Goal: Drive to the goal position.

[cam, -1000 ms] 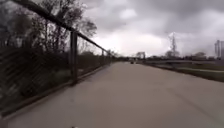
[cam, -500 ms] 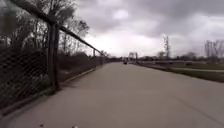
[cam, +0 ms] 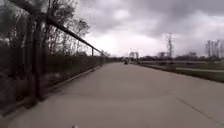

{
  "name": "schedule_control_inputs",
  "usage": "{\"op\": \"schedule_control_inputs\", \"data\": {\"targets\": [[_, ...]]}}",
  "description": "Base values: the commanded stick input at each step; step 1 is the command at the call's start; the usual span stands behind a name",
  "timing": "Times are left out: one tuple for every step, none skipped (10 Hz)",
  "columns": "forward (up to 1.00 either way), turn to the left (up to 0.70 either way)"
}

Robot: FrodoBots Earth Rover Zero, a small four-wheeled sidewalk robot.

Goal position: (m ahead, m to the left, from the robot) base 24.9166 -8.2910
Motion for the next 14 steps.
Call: {"op": "schedule_control_inputs", "data": {"targets": [[1.00,0.00],[1.00,0.00],[1.00,0.00],[1.00,0.00],[1.00,0.00],[1.00,0.00],[1.00,0.00],[1.00,0.00],[1.00,0.00],[1.00,-0.07],[1.00,-0.17],[1.00,-0.30],[1.00,-0.34],[1.00,-0.19]]}}
